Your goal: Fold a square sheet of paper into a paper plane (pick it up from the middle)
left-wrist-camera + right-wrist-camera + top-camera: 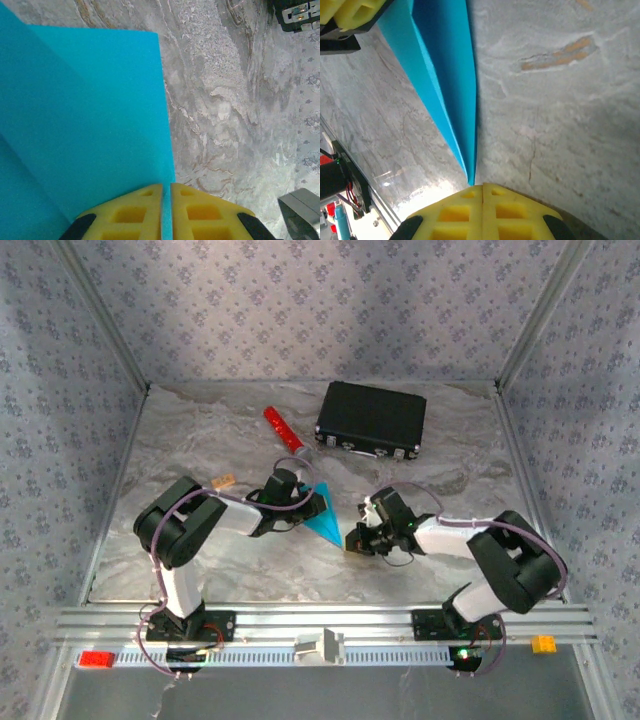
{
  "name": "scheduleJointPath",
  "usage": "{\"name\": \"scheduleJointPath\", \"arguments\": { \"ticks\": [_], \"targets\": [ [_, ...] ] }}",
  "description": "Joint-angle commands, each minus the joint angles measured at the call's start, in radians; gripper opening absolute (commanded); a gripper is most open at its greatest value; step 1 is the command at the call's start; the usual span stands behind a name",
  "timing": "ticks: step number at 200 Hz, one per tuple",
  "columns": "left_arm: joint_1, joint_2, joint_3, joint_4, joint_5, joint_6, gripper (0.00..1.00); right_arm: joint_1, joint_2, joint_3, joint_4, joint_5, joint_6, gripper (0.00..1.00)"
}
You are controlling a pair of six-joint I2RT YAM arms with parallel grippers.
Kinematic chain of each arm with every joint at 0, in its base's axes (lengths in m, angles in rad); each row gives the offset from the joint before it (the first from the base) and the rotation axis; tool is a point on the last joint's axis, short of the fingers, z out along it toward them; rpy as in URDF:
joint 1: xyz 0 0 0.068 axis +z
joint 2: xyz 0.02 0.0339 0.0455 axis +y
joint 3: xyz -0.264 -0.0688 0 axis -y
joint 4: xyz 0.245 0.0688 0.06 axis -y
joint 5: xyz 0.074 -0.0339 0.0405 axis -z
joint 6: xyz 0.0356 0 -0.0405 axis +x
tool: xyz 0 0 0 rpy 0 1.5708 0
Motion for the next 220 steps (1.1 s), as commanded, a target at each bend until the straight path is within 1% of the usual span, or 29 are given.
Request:
{"name": "scheduleJointPath", "arguments": {
  "ticks": [1,27,43,75,102,149,179,220],
  "targets": [
    [0.010,0.032,-0.027,-0.043,-0.027,0.005,0.13,-0.005,-0.056,0.066,-0.104,-0.002,-0.026,0.03],
    [0.011,0.029,-0.029,-0.044,-0.026,0.006,0.13,-0.001,-0.022,0.161,-0.123,-0.022,-0.046,0.03],
    [0.010,0.029,-0.029,-0.043,-0.024,0.008,0.13,0.008,0.050,0.216,-0.117,-0.028,-0.048,0.03],
    [0.010,0.032,-0.028,-0.040,-0.020,0.007,0.13,0.022,0.169,0.285,-0.050,0.002,0.007,0.02],
    [0.010,0.031,-0.027,-0.038,-0.018,0.006,0.13,0.035,0.229,0.321,-0.028,0.021,0.022,0.02],
    [0.010,0.035,-0.026,-0.035,-0.016,0.006,0.13,0.041,0.279,0.352,-0.037,0.059,0.024,0.02],
    [0.009,0.031,-0.029,-0.032,-0.015,0.006,0.13,0.034,0.303,0.312,-0.061,0.099,0.026,0.02],
    [0.013,0.029,-0.005,-0.047,-0.003,0.023,0.13,0.010,0.295,0.167,0.008,0.083,0.089,0.01]
  ]
}}
